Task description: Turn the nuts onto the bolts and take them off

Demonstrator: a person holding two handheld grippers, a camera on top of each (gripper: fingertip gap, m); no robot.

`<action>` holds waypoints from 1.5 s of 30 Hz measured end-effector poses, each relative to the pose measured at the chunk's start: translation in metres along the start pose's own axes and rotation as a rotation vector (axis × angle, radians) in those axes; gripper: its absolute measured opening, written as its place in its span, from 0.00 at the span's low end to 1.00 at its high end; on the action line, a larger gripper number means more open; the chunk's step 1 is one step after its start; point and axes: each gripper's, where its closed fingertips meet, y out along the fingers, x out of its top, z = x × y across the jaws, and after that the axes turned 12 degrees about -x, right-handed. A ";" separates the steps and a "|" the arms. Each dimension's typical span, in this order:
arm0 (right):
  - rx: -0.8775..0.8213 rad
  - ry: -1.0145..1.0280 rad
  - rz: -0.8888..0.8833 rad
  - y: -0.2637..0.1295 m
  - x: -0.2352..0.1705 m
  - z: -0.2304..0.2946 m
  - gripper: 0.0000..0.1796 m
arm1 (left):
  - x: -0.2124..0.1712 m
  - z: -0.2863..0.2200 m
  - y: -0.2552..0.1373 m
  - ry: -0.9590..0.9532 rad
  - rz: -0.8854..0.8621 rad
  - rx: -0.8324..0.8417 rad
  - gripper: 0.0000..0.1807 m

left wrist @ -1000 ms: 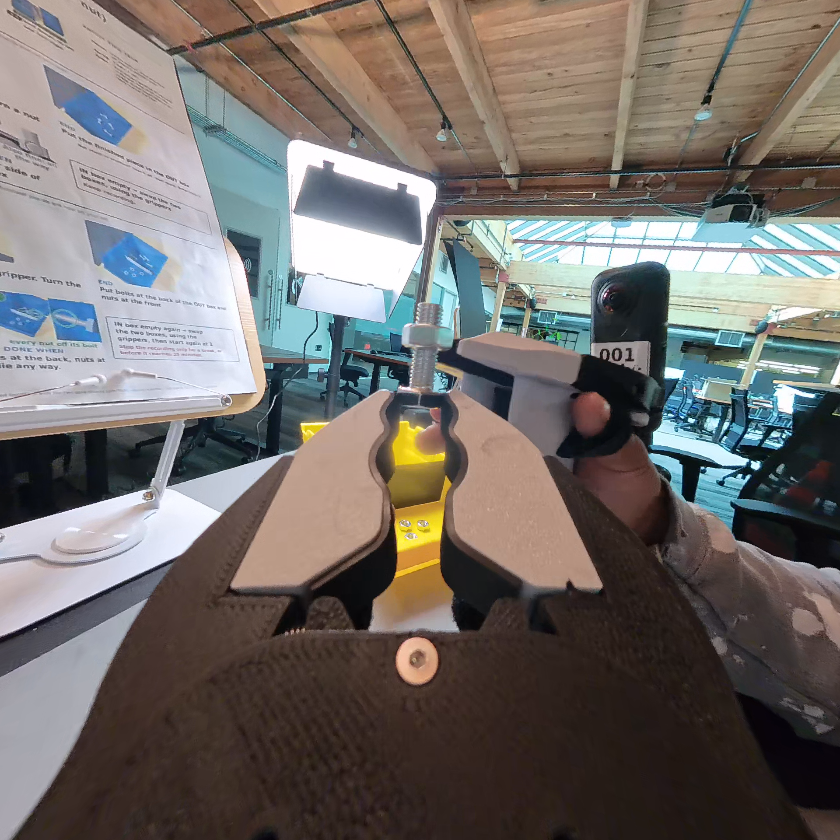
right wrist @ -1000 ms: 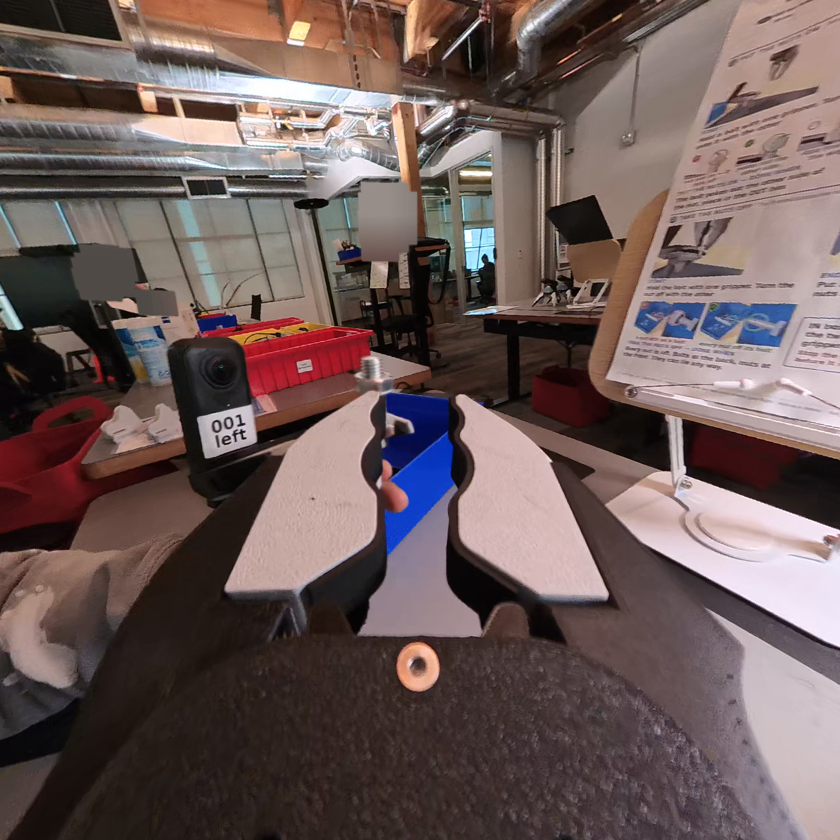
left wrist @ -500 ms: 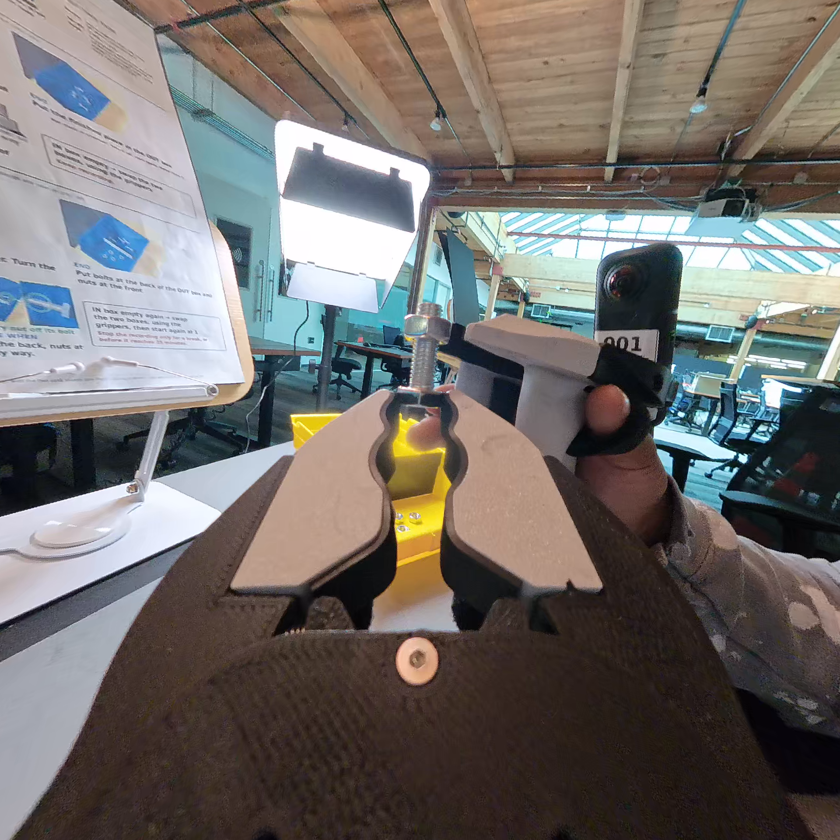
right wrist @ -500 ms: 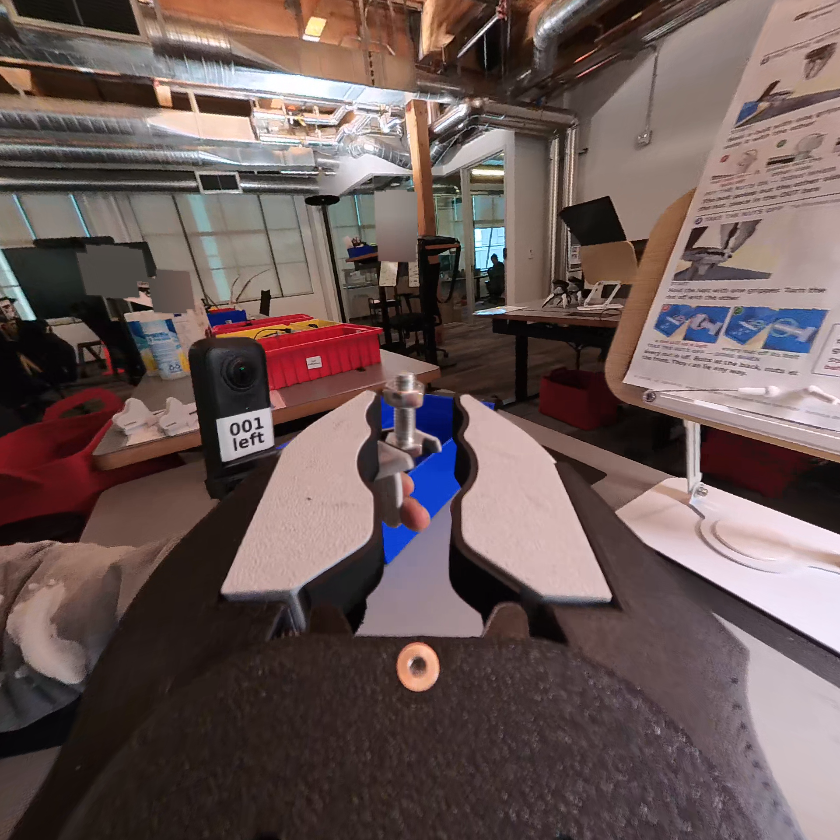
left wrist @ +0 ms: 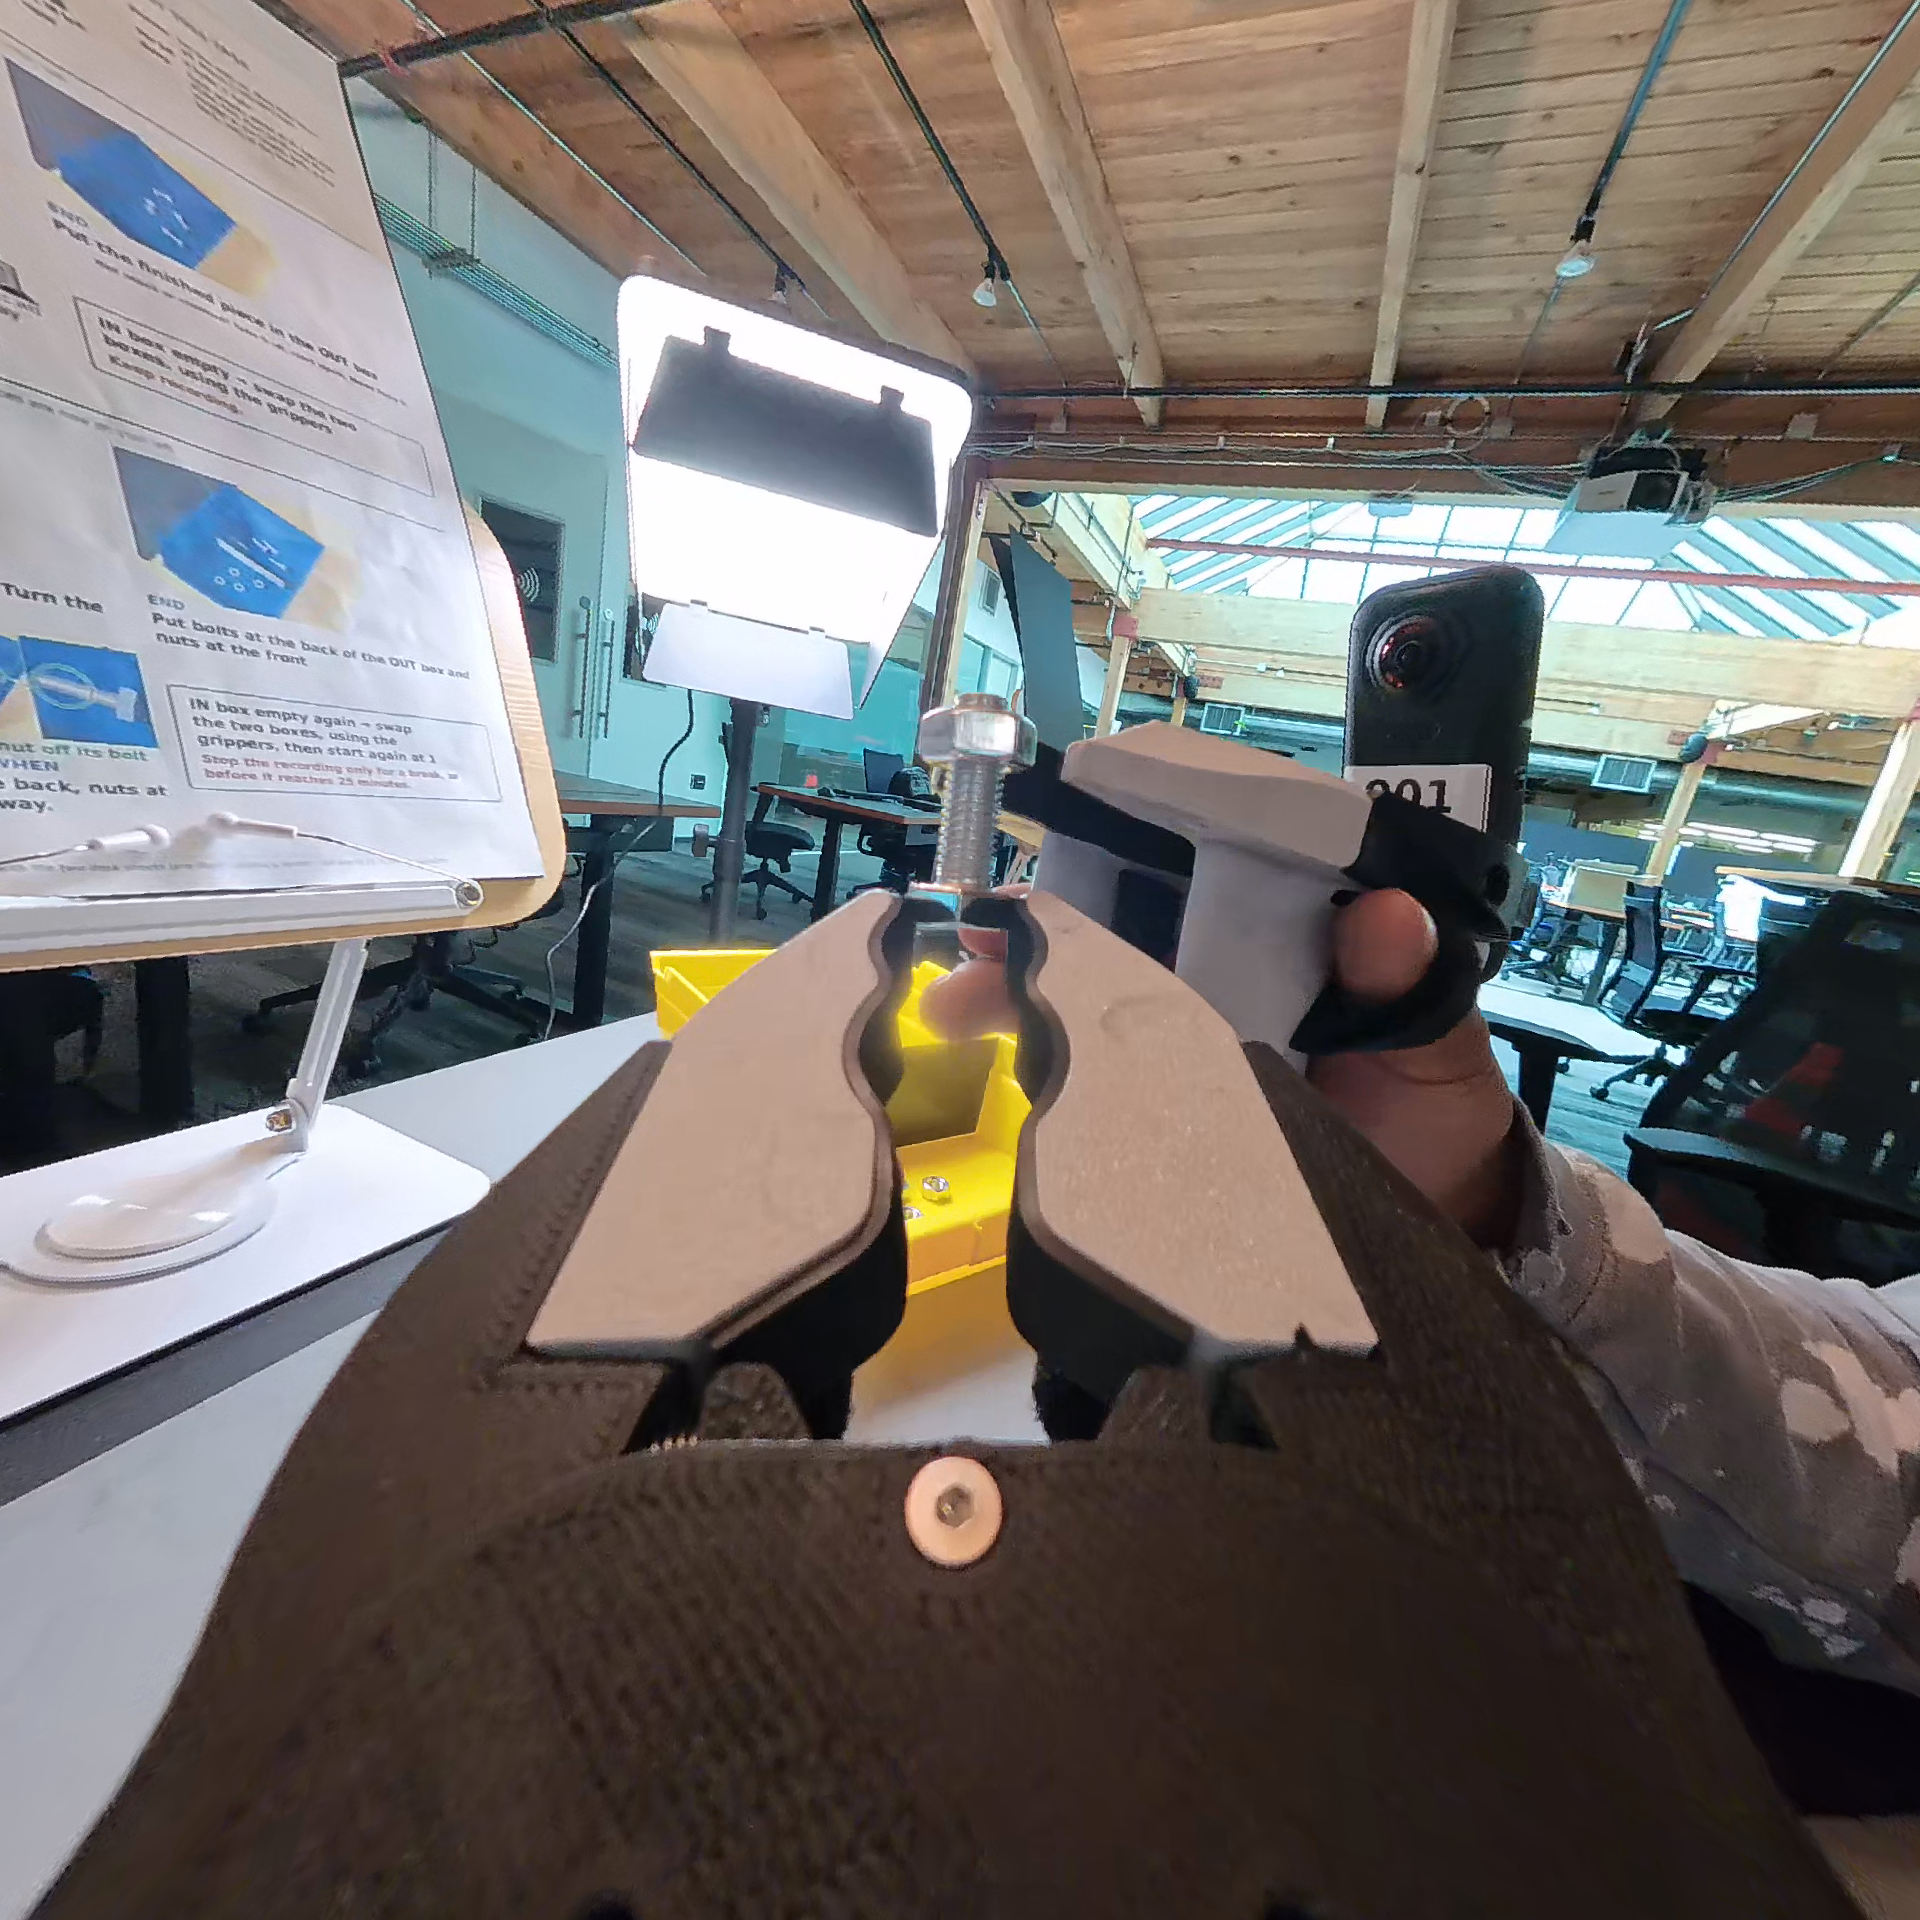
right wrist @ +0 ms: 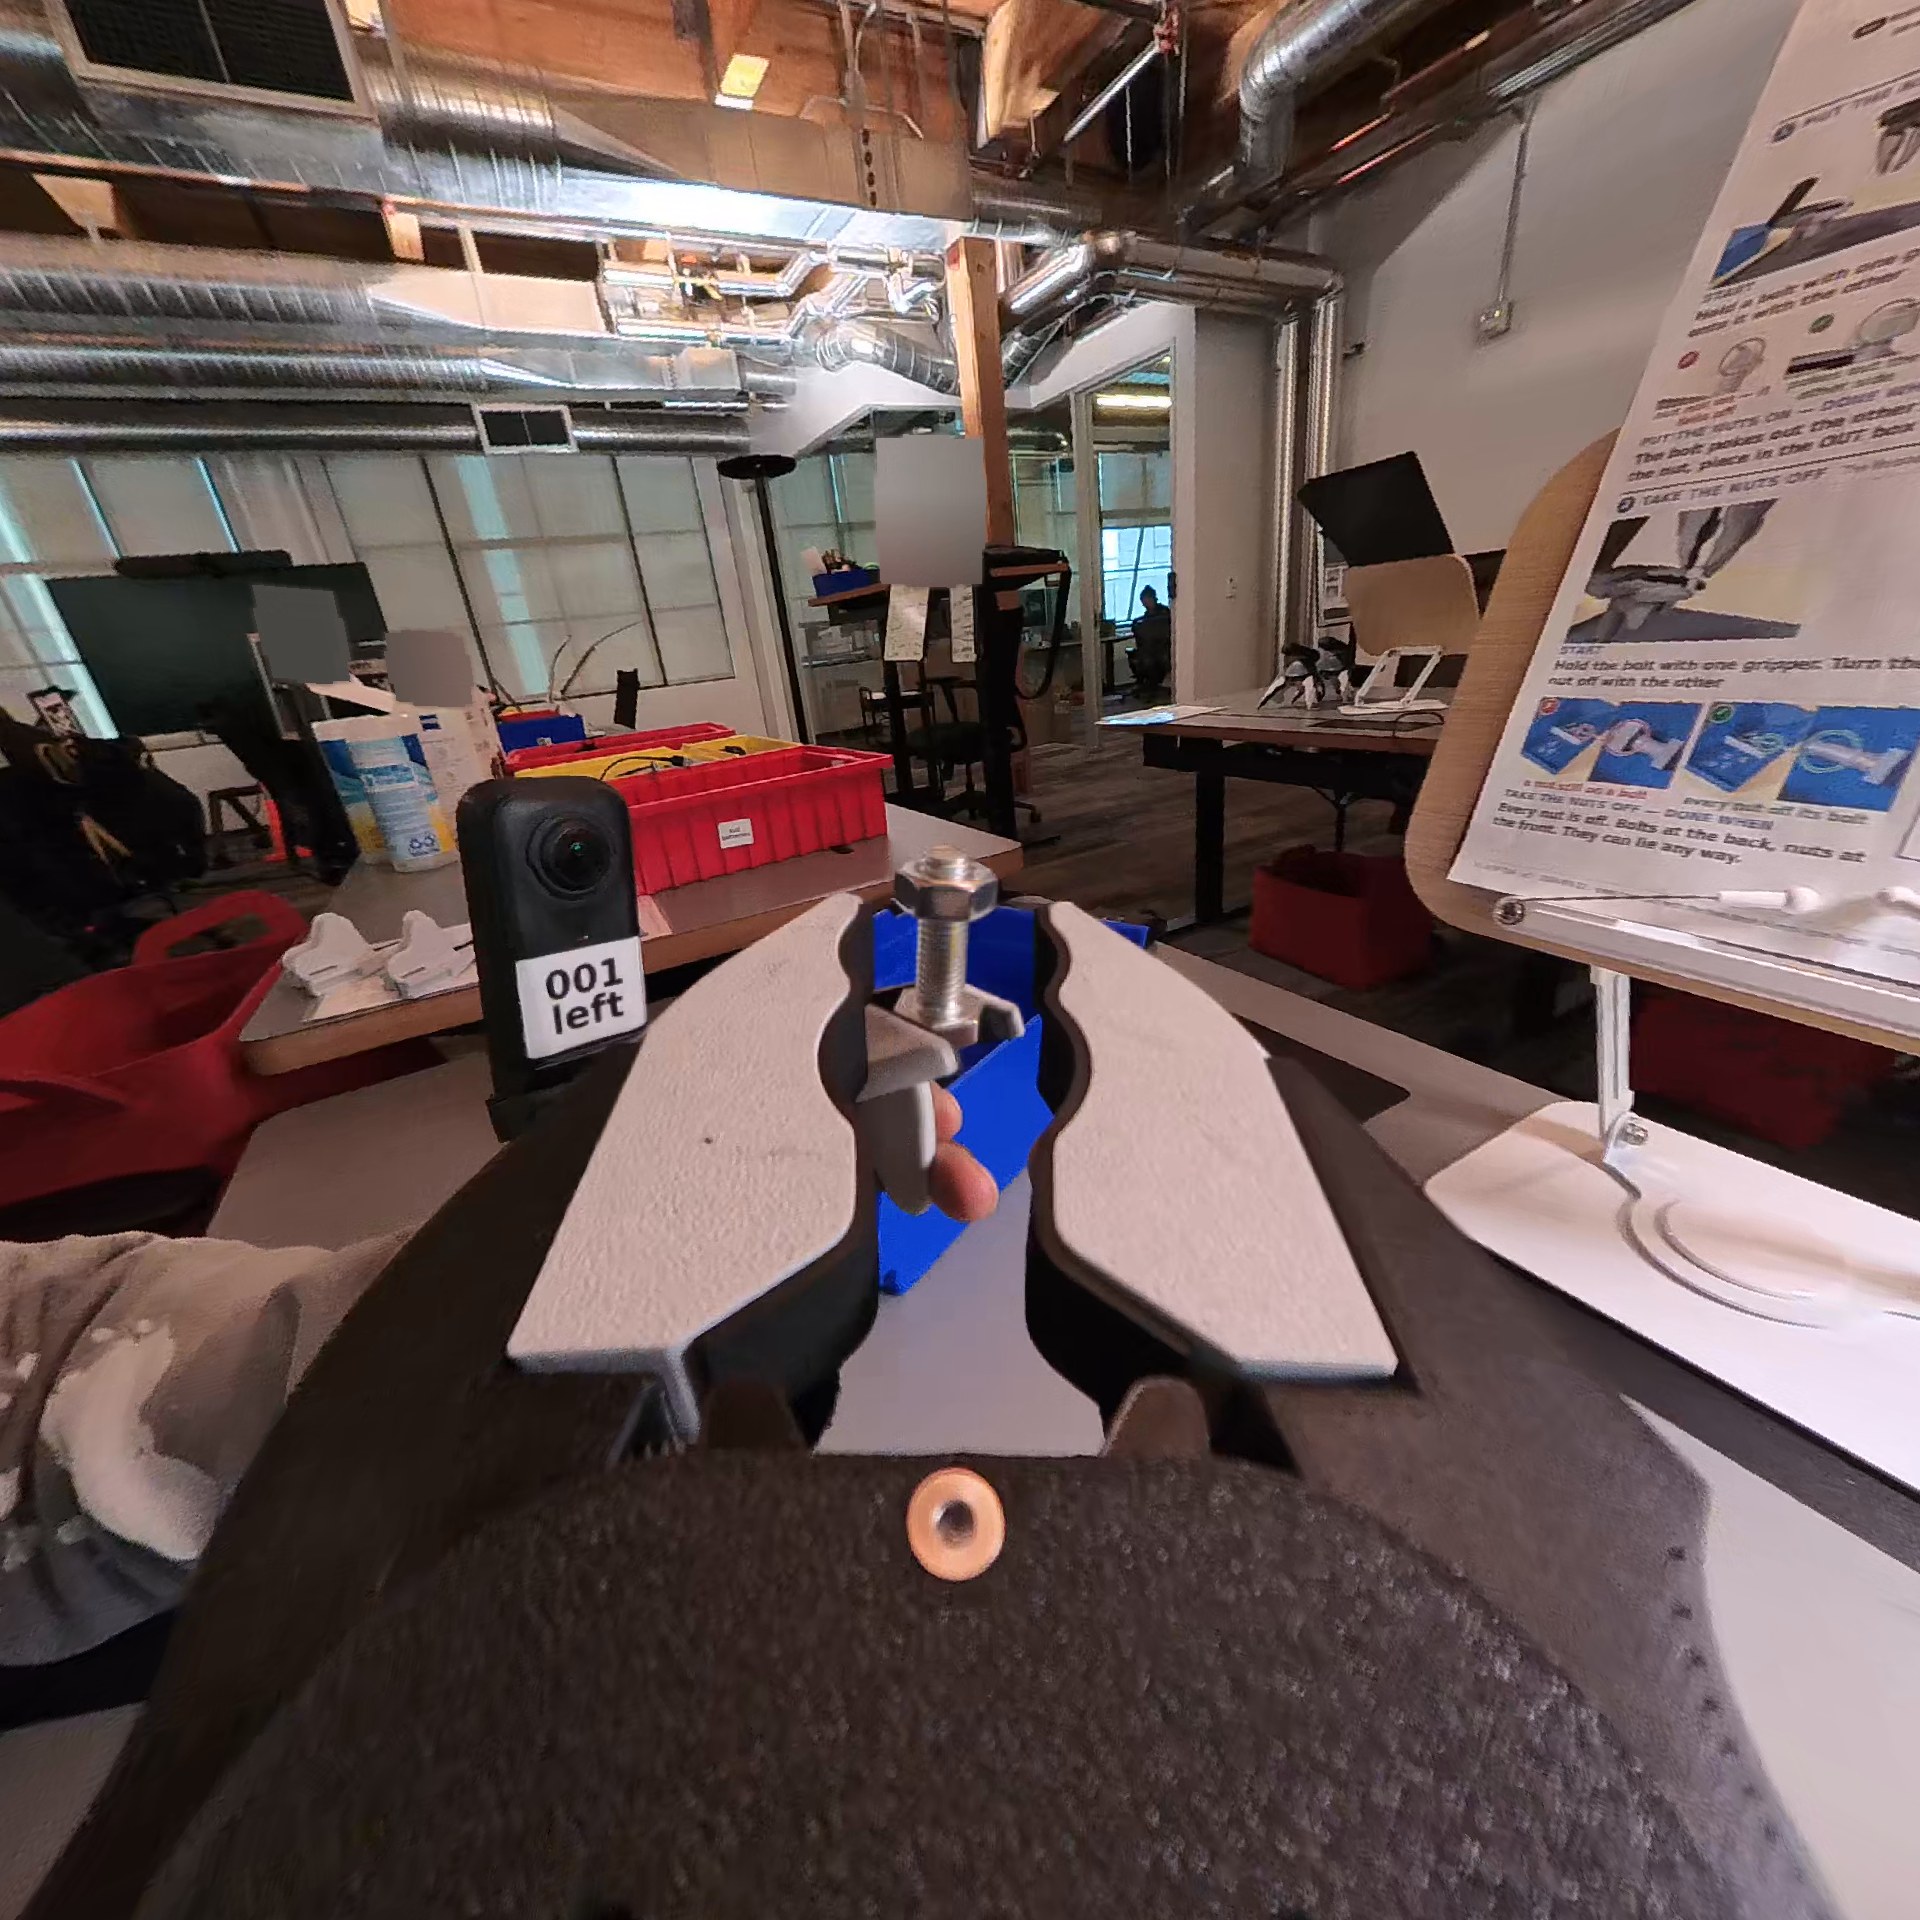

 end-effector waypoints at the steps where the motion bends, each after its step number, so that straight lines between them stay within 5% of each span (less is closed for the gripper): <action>1: 0.004 0.002 0.001 0.000 0.000 0.001 0.16 | 0.000 -0.001 0.000 0.000 -0.001 -0.004 0.10; 9: -0.064 0.012 -0.036 -0.006 0.012 -0.022 0.11 | 0.010 -0.005 -0.002 -0.014 -0.053 -0.030 0.10; 16: 0.045 -0.042 0.013 -0.004 0.002 0.006 0.15 | -0.001 -0.008 0.003 -0.036 -0.025 -0.052 0.10; 29: 0.217 -0.032 0.124 -0.017 -0.010 -0.001 0.10 | -0.023 -0.021 0.014 -0.075 0.123 -0.160 0.10; 45: 0.237 -0.002 0.102 -0.020 -0.004 -0.005 0.13 | -0.015 -0.024 0.012 -0.017 0.108 -0.175 0.10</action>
